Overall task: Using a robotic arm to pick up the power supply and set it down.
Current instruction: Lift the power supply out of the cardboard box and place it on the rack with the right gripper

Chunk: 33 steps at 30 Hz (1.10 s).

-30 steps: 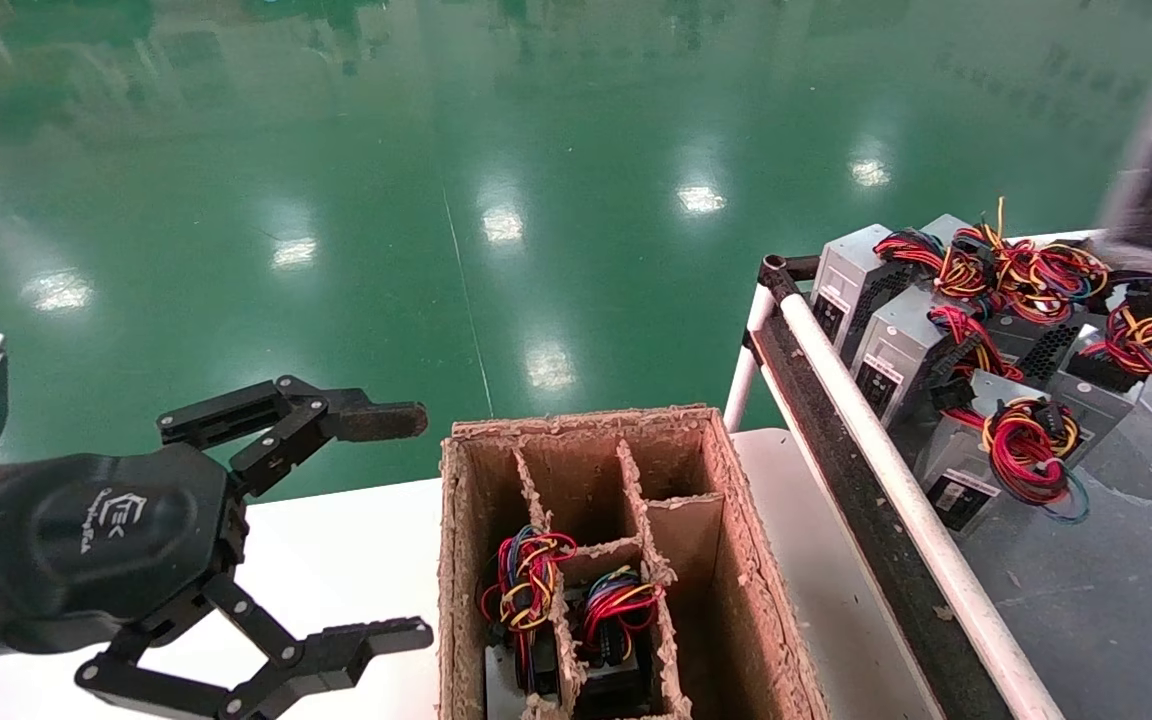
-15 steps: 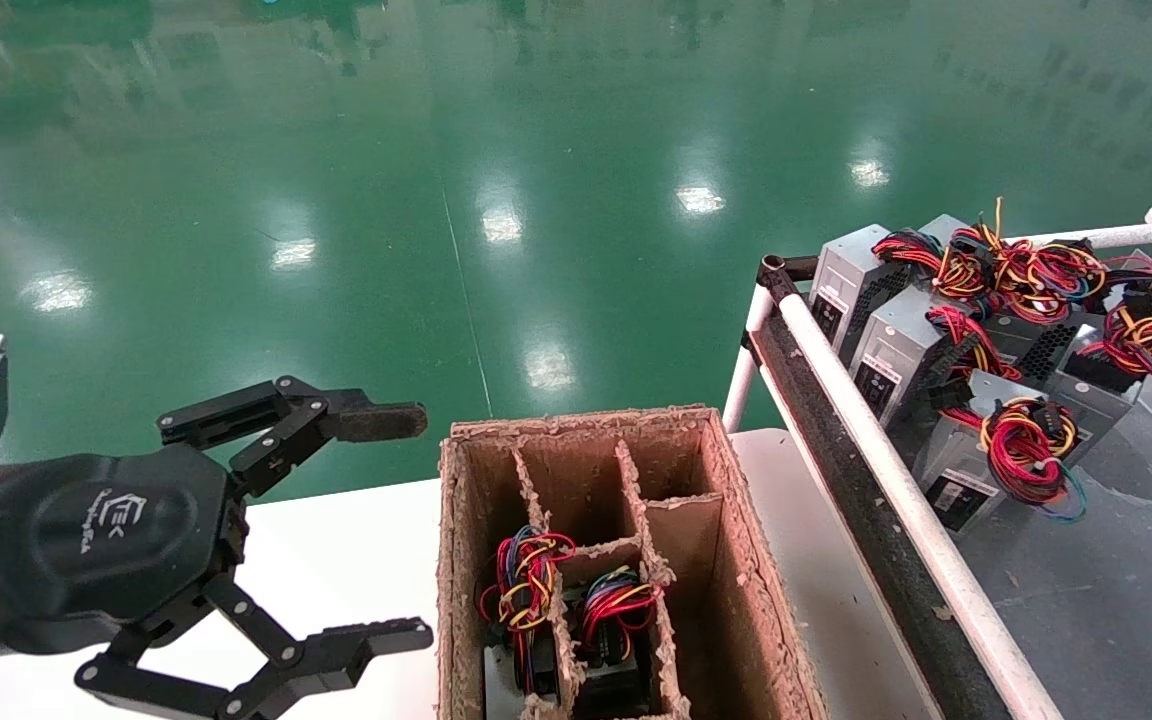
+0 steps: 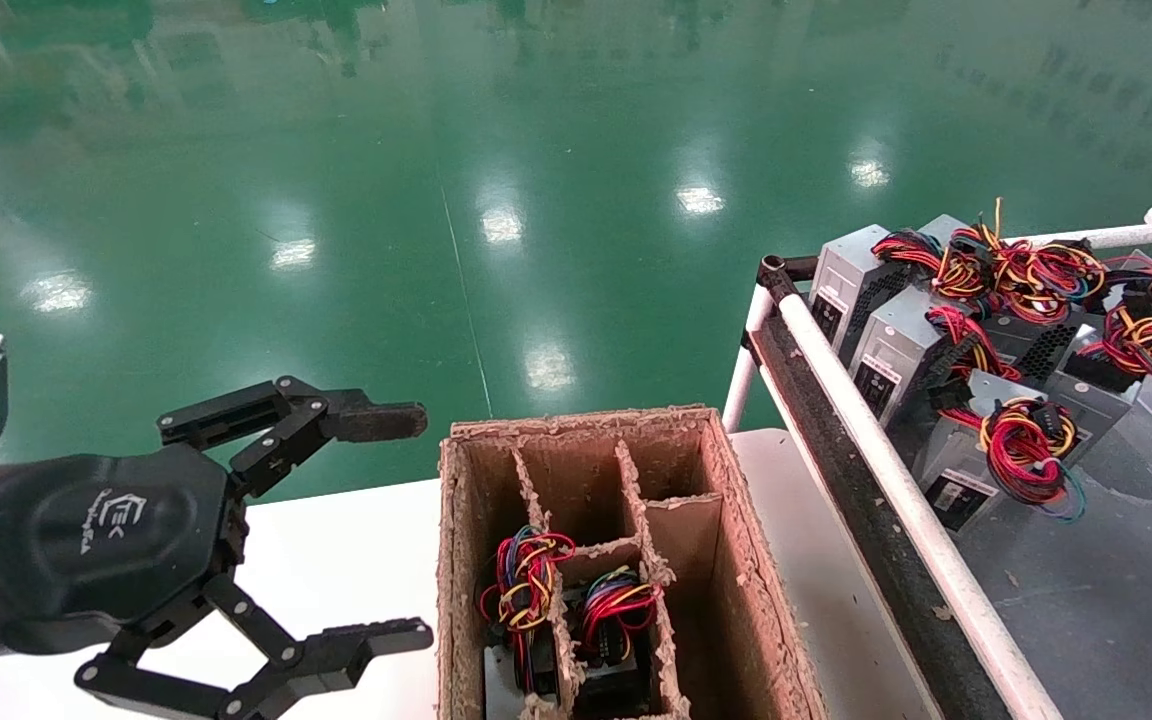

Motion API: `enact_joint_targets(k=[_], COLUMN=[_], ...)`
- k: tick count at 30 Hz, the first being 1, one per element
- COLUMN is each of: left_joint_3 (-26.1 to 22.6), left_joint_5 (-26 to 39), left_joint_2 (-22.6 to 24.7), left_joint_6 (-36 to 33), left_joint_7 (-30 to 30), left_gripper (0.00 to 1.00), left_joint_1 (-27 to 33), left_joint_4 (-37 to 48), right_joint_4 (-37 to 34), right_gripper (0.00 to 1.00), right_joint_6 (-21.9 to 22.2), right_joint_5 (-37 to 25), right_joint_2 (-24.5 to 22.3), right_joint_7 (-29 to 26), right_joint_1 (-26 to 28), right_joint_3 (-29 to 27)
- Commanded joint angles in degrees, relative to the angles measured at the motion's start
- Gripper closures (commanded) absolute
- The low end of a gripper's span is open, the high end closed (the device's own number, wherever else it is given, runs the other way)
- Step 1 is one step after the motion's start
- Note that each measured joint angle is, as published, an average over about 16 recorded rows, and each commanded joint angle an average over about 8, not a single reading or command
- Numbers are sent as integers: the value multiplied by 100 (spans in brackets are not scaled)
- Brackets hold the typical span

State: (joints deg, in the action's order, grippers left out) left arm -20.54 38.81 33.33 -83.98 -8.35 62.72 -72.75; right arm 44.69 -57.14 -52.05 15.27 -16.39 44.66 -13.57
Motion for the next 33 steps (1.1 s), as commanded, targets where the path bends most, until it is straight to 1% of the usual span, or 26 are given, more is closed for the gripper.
enact_joint_targets(k=[1,6,13,19,20,21,27,28,29,33], left_joint_3=[0,-1,-1,-2,-2,-2,-2,-2,-2,-3], left_joint_5=[0,0,-1,-1,-1,-1,-1,-1,-2,-2], left_joint_2=[0,0,0,-1,-1,-1,-1,-1,-1,-1], left_joint_6=[0,0,0,1,1,1,1,1,1,1], left_joint_7=[0,0,1,1,1,1,1,1,1,1], left_gripper=[0,0,0,0,0,0,0,0,0,0], left_joint_1=[0,0,0,0,0,0,1,1,1,1], left_joint_4=[0,0,0,0,0,0,0,0,0,0], right_joint_4=[-28,215,499,467,444,417,269,251,237,207], right_gripper=[100,100,100,100,99,93,19,7,0,0], right_joint_6=[-57,110,417,407,382,352,204,191,185,182], right_joint_5=[30,-68,-310,-446,-453,-456,-399,-388,-379,-359], right_joint_2=[92,287,544,672,677,677,620,611,605,593], right_joint_7=[-6,-118,-202,-238,-240,-239,-196,-189,-184,-182], right_joint_1=[-165,-181,45,126,126,122,72,64,57,52], right_joint_3=[-41,104,414,619,637,649,611,599,589,566])
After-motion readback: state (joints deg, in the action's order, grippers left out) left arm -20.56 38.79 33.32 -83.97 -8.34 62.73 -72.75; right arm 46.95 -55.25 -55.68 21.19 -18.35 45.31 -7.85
